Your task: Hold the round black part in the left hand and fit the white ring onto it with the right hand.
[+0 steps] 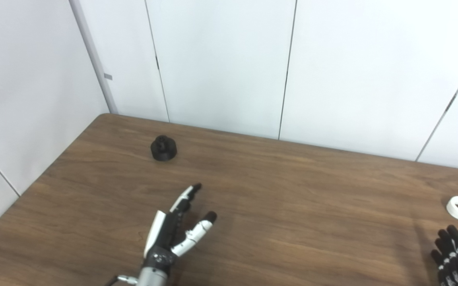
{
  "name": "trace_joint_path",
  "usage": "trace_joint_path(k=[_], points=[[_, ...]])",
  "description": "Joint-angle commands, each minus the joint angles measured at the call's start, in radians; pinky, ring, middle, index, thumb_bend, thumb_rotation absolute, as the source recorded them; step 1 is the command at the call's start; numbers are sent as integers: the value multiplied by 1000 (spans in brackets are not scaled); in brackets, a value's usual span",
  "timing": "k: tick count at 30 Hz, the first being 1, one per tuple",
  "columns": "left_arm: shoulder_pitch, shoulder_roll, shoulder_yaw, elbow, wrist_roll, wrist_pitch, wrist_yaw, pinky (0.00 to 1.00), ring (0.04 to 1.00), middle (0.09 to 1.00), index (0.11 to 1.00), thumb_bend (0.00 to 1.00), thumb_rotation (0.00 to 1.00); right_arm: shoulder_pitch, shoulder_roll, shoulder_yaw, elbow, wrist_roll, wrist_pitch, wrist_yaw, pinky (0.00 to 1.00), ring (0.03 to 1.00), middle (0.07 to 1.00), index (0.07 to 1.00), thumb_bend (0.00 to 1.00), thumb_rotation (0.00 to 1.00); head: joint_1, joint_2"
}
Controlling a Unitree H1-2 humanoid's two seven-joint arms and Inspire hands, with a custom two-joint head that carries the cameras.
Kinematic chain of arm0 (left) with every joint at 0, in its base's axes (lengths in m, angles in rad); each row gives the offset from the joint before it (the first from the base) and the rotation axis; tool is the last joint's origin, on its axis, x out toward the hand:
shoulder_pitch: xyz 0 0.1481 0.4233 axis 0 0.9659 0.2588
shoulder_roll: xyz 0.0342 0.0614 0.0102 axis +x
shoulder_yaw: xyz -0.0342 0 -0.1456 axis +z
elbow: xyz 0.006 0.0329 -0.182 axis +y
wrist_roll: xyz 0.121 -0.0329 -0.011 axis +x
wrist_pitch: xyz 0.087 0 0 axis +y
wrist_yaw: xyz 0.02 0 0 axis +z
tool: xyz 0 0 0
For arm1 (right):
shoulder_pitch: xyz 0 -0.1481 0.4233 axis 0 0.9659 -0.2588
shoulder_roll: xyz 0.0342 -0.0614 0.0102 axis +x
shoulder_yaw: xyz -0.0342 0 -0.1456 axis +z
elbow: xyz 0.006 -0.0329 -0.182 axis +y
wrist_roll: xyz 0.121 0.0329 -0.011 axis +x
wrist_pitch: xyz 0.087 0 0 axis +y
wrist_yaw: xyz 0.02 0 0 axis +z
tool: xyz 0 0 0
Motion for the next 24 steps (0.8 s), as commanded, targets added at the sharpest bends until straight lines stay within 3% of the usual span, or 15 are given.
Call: trace_joint_path(k=[1, 6, 11, 16, 24], points=[[-39, 5, 17, -55, 28, 35, 3, 996, 993, 971, 933, 779, 495, 17, 6, 1, 28, -1, -12, -5, 1000, 1000, 977, 991, 571, 1000, 1, 1], [-119, 83, 39, -104, 141, 174, -31, 1000, 1000, 999, 954, 879, 412, 13, 7, 1, 27, -3, -21, -6, 1000, 1000, 963, 986, 495, 1000, 2, 3], [-192, 170, 70, -61, 239, 205, -31, 1000, 1000, 1000, 941, 940, 419, 13, 3, 2, 22, -16, -19, -8, 1000, 1000, 969, 994, 523, 914, 1, 7], [-255, 241, 86, -6, 326, 245, -28, 1000, 1000, 997, 926, 973, 413, 16, -2, 3, 16, -33, -16, -11, 1000, 997, 972, 994, 551, 892, -2, 9], [-360, 307, 102, 138, 408, 272, -4, 1000, 1000, 983, 903, 978, 406, 27, -3, 3, 15, -40, -29, -10, 1000, 986, 965, 992, 565, 883, -2, 16]])
